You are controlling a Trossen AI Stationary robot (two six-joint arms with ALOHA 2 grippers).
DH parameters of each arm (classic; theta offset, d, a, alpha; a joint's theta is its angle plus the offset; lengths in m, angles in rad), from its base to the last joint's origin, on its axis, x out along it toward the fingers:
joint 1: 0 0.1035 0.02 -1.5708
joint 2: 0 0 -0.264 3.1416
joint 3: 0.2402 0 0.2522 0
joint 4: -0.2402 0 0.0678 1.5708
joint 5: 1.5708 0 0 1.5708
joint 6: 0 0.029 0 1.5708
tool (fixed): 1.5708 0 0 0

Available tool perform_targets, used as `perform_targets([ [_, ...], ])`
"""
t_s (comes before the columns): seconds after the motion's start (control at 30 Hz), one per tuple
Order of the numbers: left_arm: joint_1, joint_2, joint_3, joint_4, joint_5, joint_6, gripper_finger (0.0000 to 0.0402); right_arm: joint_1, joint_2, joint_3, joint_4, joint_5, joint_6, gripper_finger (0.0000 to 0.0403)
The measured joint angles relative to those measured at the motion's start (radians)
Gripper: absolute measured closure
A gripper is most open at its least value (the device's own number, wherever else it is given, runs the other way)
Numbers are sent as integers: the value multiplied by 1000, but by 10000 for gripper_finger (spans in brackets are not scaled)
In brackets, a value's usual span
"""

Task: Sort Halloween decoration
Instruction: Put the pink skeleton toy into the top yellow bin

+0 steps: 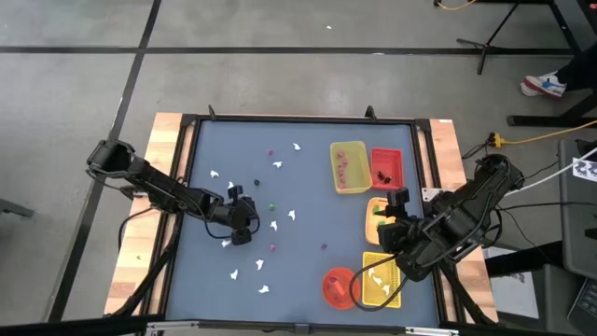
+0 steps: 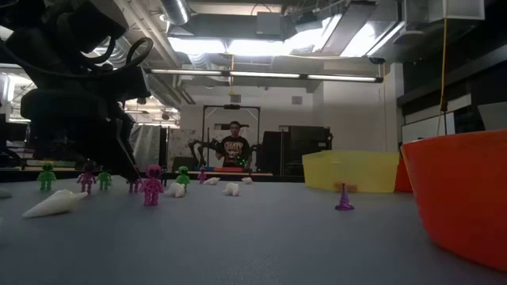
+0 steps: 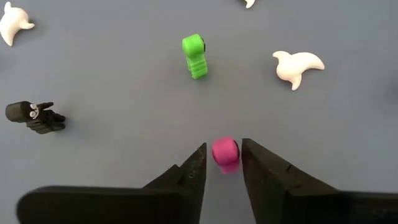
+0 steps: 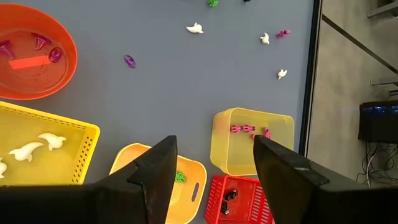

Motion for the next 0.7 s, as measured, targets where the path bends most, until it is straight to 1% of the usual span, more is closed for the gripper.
perform_targets([
  [0.3,0,0,0,0,1,0,360,0,0,0,0,22,-25,191],
  [0.47,0,0,0,0,1,0,376,0,-3,0,1,36,-28,191],
  [0.57,0,0,0,1,1,0,378,0,-30,-38,6,41,-28,191],
  [0.7,0,-1,1,1,2,0,378,0,-100,-147,65,54,-27,191],
])
